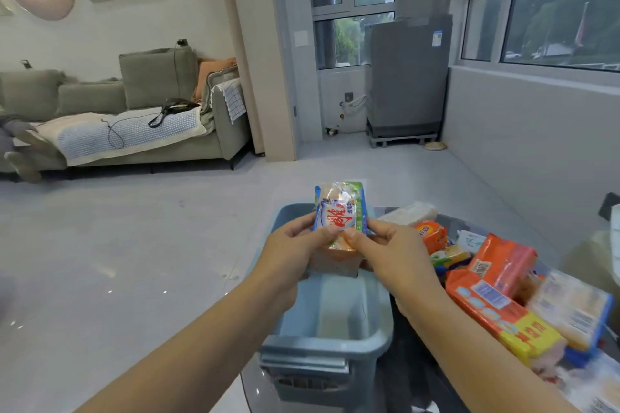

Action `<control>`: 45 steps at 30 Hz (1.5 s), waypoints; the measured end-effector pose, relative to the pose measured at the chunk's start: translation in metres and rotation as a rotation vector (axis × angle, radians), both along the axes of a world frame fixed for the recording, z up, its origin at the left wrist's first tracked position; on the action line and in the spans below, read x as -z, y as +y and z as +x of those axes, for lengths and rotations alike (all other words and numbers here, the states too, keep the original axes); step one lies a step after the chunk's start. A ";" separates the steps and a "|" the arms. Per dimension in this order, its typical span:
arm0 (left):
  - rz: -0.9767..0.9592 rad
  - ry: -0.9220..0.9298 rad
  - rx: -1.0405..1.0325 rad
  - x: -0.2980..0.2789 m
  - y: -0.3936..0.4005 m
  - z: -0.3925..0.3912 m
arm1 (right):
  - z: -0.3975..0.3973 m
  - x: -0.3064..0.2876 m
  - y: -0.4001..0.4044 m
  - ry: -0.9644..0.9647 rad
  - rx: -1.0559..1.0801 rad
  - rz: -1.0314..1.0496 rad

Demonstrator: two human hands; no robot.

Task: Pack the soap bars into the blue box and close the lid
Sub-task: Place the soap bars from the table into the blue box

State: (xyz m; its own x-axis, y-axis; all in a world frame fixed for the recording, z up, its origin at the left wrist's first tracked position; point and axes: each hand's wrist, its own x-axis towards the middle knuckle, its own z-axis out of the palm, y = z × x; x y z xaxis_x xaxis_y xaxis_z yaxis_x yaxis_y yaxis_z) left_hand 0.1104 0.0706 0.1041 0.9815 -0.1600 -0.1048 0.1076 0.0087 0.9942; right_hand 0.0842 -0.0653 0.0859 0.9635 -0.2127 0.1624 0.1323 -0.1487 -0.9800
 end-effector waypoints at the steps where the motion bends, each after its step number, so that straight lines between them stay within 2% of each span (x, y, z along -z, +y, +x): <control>1: 0.011 0.054 0.014 0.004 0.001 0.004 | 0.002 0.003 0.001 0.010 0.012 -0.041; 6: -0.047 0.248 0.037 0.019 0.002 0.019 | 0.011 0.008 0.001 0.055 0.051 -0.387; 13: 0.010 0.358 0.016 0.035 -0.002 0.039 | 0.014 0.019 -0.010 0.132 0.094 -0.568; 15: 0.061 0.390 0.031 0.043 -0.008 0.044 | 0.011 0.023 -0.013 0.164 0.077 -0.468; 19: 0.146 0.422 0.090 0.054 -0.027 0.051 | 0.006 0.027 -0.016 0.263 0.003 -0.071; 24: 0.173 0.463 0.083 0.073 -0.044 0.063 | 0.005 0.029 -0.018 0.268 0.000 0.151; 31: 0.297 0.491 0.090 0.097 -0.045 0.077 | 0.006 0.032 -0.020 0.268 -0.019 0.136; 43: 0.412 0.495 0.116 0.091 -0.053 0.080 | 0.011 0.038 -0.023 0.276 0.010 0.027; 45: 0.523 0.457 0.153 0.084 -0.054 0.075 | 0.011 0.037 -0.022 0.285 0.012 0.029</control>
State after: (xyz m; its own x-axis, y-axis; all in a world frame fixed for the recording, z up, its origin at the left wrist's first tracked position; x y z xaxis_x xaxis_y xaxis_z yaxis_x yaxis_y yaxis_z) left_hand 0.1854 0.0161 0.0200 0.7914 -0.1089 -0.6015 0.4767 -0.5060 0.7188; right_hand 0.0947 -0.0875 0.0492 0.9668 -0.2250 -0.1209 -0.1506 -0.1196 -0.9813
